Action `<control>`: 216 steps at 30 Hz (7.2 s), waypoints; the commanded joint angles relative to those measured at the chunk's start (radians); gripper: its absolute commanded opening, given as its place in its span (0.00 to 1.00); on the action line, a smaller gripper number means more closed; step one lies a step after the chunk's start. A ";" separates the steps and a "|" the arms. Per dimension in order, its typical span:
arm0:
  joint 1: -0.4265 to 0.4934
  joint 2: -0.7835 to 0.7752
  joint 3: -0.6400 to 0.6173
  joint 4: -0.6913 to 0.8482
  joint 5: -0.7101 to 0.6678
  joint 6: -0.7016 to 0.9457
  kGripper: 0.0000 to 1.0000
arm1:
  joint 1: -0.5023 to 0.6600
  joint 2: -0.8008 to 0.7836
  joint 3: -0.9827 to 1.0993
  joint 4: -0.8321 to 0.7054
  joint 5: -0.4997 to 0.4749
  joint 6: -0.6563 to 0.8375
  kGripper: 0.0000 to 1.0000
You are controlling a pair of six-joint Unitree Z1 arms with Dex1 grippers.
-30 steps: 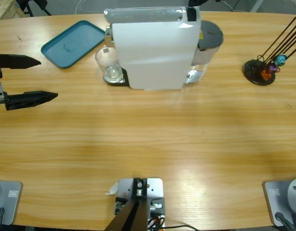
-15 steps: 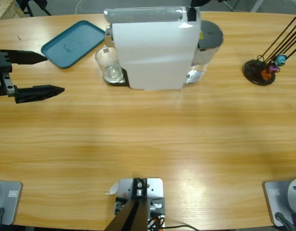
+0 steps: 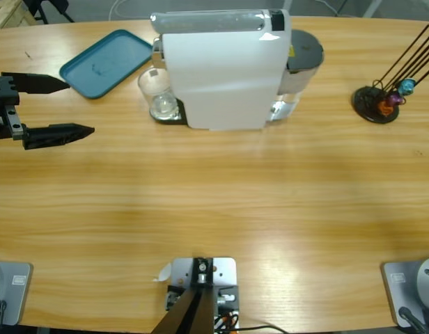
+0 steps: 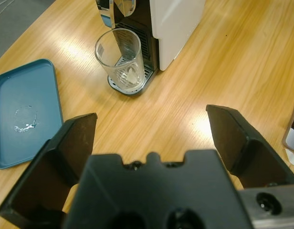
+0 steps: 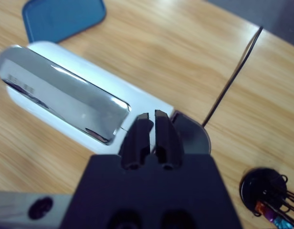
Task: Pour coffee
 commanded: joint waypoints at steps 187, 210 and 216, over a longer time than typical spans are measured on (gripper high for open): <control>0.022 -0.006 0.041 -0.025 -0.001 -0.119 1.00 | 0.098 -0.732 1.040 -0.428 0.158 -0.072 1.00; 0.022 0.016 0.038 -0.028 -0.005 -0.109 1.00 | 0.098 -0.714 1.018 -0.425 0.148 -0.077 1.00; 0.022 0.024 0.034 -0.033 -0.006 -0.111 1.00 | 0.097 -0.715 1.015 -0.421 0.148 -0.075 1.00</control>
